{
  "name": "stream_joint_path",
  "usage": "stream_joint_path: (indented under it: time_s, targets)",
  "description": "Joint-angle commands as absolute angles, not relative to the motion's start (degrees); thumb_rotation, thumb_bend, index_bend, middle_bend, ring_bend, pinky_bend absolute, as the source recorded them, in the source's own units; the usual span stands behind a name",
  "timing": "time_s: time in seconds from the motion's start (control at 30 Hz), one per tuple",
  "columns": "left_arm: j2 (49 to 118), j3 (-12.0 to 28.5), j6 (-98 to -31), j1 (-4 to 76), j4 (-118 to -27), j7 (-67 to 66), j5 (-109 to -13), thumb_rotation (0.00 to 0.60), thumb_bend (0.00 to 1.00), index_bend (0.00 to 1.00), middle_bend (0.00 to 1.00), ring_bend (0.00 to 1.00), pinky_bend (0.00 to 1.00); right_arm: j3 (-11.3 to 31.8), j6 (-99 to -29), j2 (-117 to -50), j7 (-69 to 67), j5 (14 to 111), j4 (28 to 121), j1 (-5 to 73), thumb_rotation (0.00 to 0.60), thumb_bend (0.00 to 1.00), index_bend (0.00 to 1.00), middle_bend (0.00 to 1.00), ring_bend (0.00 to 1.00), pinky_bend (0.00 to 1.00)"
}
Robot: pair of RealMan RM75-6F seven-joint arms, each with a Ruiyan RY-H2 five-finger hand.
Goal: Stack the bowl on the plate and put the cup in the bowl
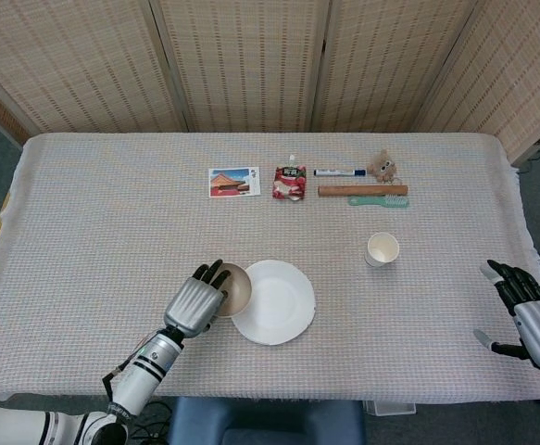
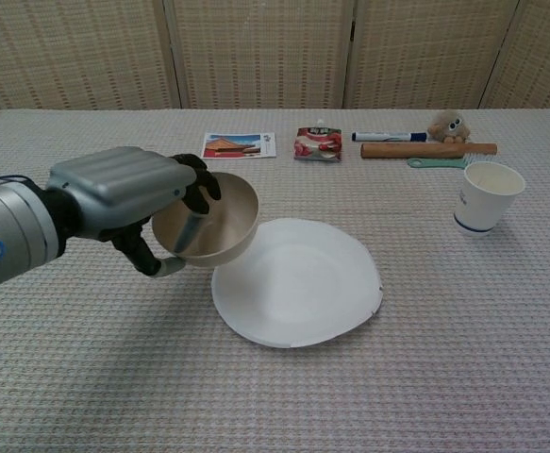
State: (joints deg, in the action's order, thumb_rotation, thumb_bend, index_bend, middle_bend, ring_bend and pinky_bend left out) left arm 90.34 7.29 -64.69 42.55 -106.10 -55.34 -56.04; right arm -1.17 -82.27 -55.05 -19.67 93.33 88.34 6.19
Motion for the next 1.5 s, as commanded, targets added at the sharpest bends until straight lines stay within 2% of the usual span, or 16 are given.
stream_joint_path:
  time_s: [0.03,0.77,1.5]
  targets:
    - [92.29,8.01,-64.07,44.21,-104.61,-56.48,-54.26,0.600,0.37,0.66,0.21,0.00,0.19,-1.40,-82.28,-54.65,-21.29,93.34,87.52,6.13,0.600,0.23,0.00,0.00,0.00,0.00]
    - [104.53,11.54,-66.76,55.78,-99.20,-67.11,-41.59,0.600,0.37,0.67,0.22,0.00,0.19,-2.74,-81.57,-53.35,-36.44,95.23,80.60,7.42,0.600,0.23,0.00,0.00,0.00,0.00]
    - [104.48,9.18,-67.12,58.62,-98.26,-66.38,-37.39,0.600,0.37,0.66,0.23,0.00,0.19,-3.18,-83.91,-53.27,-36.98,95.59,80.20,6.55,0.600,0.23,0.00,0.00,0.00,0.00]
